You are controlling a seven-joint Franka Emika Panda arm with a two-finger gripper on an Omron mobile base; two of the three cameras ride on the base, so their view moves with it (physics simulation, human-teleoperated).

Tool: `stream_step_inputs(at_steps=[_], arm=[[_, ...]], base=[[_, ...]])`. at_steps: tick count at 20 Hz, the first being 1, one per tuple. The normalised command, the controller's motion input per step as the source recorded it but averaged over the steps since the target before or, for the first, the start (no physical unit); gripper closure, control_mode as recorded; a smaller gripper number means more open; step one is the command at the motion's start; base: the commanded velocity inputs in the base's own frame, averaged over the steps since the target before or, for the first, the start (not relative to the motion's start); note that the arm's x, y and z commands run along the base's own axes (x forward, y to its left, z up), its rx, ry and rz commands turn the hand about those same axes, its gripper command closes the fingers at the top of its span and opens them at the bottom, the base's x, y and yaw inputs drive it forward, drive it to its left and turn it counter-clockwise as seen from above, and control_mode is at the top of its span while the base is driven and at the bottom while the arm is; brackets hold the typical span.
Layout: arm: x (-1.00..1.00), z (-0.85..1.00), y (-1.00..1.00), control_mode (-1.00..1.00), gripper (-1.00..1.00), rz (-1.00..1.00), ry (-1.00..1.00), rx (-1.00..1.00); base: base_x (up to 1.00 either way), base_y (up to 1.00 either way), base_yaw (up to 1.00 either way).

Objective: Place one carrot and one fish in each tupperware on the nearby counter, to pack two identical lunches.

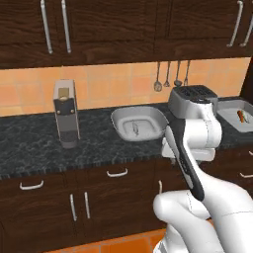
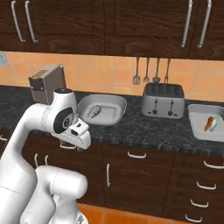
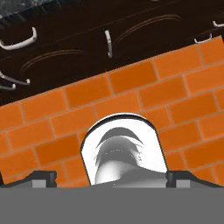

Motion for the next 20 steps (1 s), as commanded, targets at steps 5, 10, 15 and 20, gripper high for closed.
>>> stream_step_inputs(at_steps=[5,10,15,20], arm=[[0.00,0.00,0.00,1.00,-1.00,0.00,0.00,0.00],[0.00,0.00,0.00,1.00,-1.00,0.00,0.00,0.00],[0.00,0.00,0.00,1.00,-1.00,0.00,0.00,0.00],[0.00,0.00,0.00,1.00,-1.00,0.00,0.00,0.00]], base=[[-0.71,-1.00,0.00],[-0.54,-1.00,0.00],[-0.03,-1.00,0.05],[0.07,-1.00,0.15]])
